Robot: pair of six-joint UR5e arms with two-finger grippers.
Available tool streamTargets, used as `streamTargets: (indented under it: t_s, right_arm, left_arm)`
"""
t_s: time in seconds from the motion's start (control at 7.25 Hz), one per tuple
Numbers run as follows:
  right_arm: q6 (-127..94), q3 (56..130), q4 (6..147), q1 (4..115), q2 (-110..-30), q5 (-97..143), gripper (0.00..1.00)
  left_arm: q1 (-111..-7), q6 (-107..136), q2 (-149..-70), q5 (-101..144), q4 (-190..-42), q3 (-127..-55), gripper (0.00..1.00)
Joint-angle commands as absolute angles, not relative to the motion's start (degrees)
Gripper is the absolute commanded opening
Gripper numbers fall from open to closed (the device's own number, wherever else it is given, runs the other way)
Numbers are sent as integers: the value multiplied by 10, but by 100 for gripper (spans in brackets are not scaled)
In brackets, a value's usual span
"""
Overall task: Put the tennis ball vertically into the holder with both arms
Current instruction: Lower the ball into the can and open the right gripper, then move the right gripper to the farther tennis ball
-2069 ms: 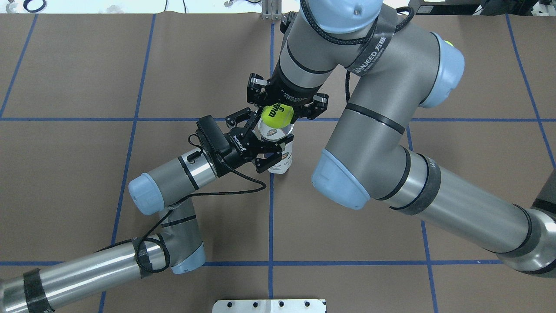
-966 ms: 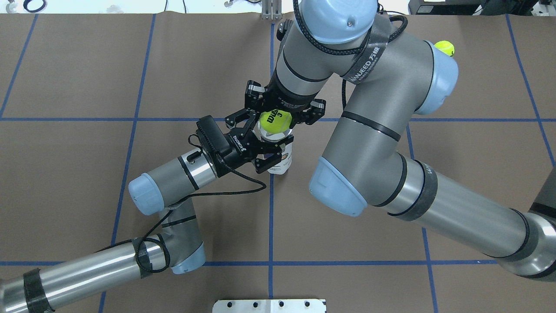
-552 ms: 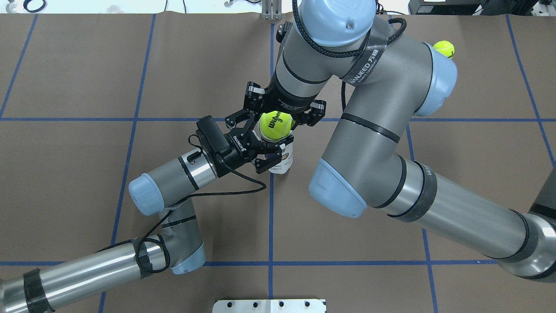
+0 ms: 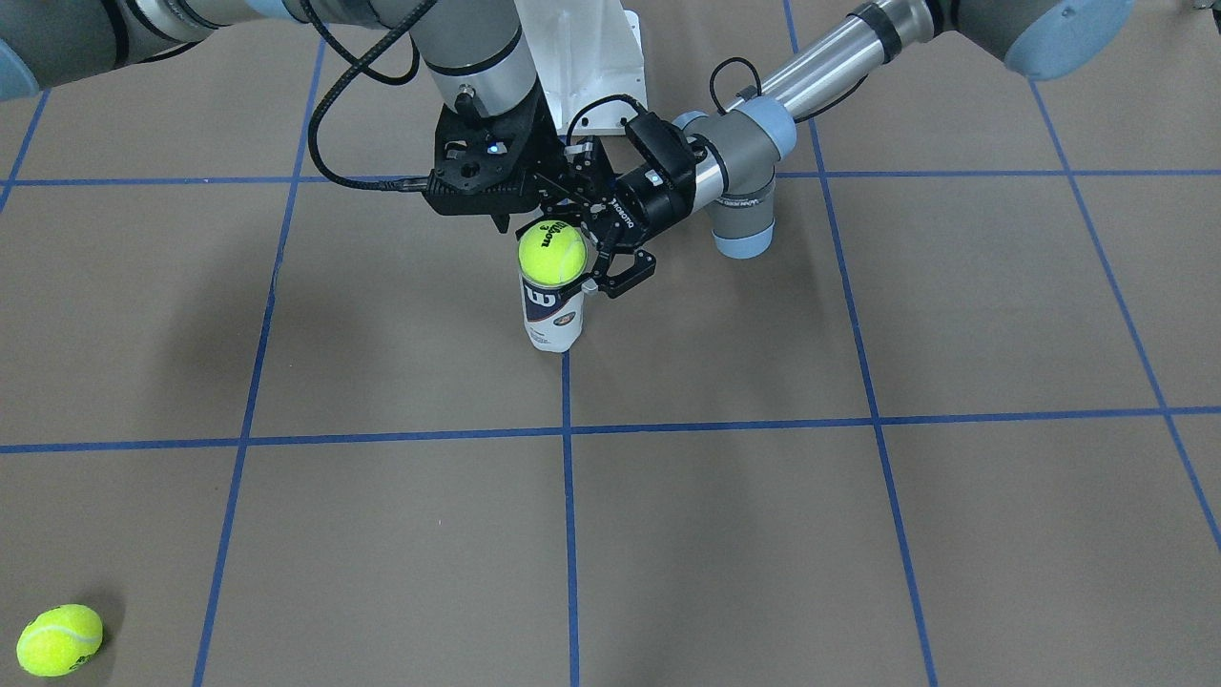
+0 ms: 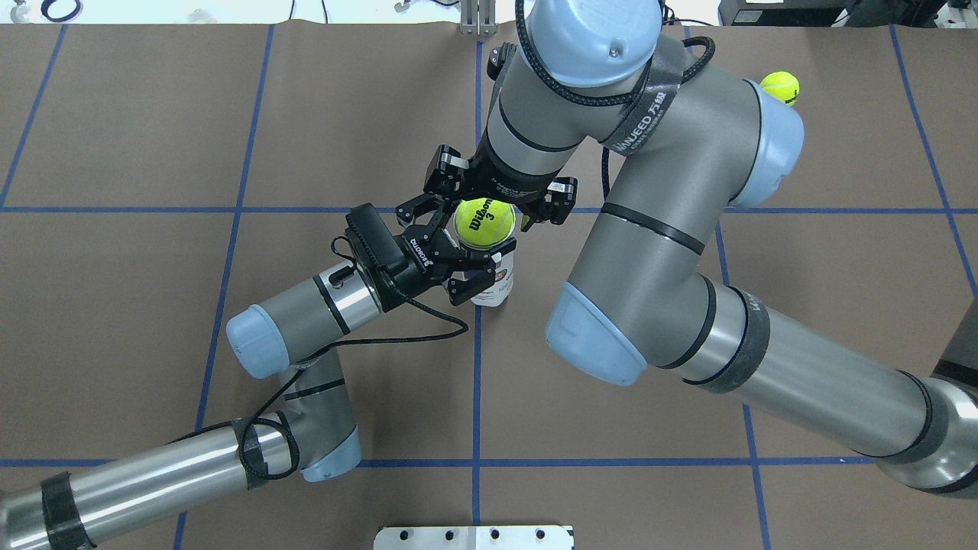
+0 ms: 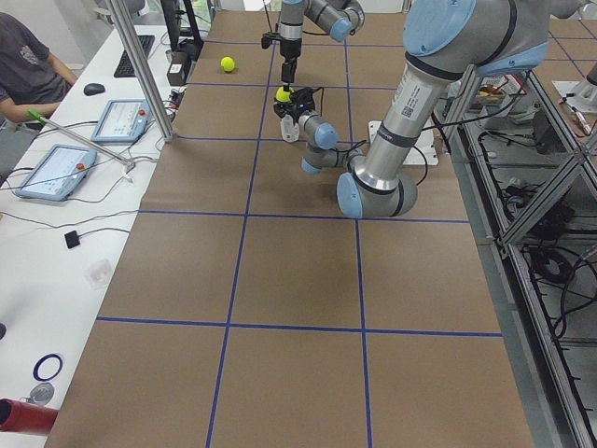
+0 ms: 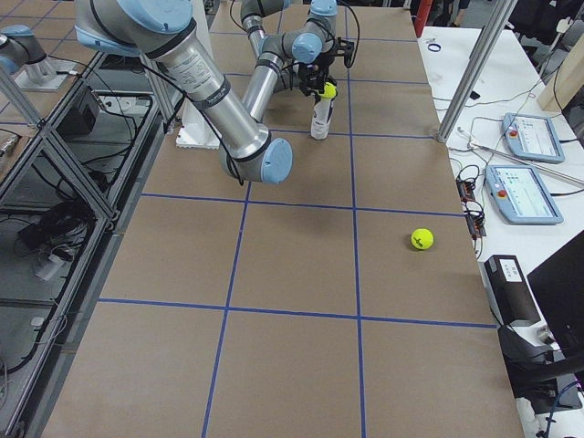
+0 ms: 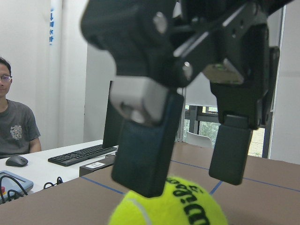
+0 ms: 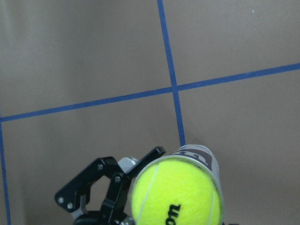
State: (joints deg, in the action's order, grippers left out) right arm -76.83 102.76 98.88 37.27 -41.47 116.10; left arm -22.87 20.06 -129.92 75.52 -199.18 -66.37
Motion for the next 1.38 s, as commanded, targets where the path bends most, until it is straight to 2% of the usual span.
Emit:
streamTargets:
  t_s: [0.0,0.28,0.97,1.24]
  right_arm:
    - [-769,1032,989,374,-417,1161,99]
    - [-770,1033,989,379,-420,1162,99]
    - [-765,1053,987,420,-453,1173,98]
    - [-699,1049,968,459,-508,1171,98]
  left_arm:
    - [-229,201,-1300,756,-1993,-664,89]
    - [-229,202,-1301,756,-1995,-664,95]
    - [-229,204,-1299,756,-1996,-665,97]
    - [-229,205,-1298,756,-1998,-665,99]
